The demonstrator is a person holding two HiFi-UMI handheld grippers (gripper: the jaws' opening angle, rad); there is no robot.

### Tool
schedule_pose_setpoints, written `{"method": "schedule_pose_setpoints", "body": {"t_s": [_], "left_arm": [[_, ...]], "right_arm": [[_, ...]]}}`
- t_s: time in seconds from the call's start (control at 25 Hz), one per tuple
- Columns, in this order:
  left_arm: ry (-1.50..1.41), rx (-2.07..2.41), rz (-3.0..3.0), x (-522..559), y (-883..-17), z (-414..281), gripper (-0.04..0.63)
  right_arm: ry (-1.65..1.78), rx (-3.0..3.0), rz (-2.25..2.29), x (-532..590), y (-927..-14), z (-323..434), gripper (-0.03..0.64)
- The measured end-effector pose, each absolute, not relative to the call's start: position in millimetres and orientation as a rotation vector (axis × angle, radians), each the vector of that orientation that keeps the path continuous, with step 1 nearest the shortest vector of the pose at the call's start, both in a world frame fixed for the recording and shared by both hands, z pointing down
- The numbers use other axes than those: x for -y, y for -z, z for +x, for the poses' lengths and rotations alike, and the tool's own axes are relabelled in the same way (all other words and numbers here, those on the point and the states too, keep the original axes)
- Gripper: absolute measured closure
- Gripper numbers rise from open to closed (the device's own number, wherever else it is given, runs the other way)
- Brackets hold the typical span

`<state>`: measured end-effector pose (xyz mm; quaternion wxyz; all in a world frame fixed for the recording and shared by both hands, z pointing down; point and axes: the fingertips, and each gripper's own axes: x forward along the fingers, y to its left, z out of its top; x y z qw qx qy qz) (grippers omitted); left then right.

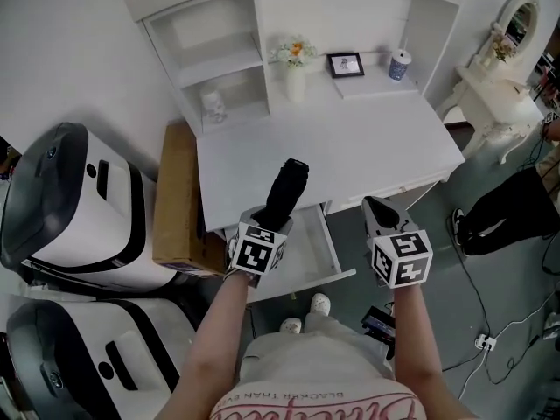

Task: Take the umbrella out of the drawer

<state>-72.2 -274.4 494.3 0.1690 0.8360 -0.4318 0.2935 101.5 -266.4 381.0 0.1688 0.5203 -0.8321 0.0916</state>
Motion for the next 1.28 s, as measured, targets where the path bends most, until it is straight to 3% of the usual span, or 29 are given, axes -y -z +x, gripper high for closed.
{"method": "schedule_pose_setpoints", "body": {"t_s": [1.28], "left_arm": [[-0.072, 1.966, 2.494, 257.4, -254.1, -212.0, 0.354]], "right_arm": [[0.215, 2.623, 1.426, 271.5, -251.1, 20.9, 0.609]]}}
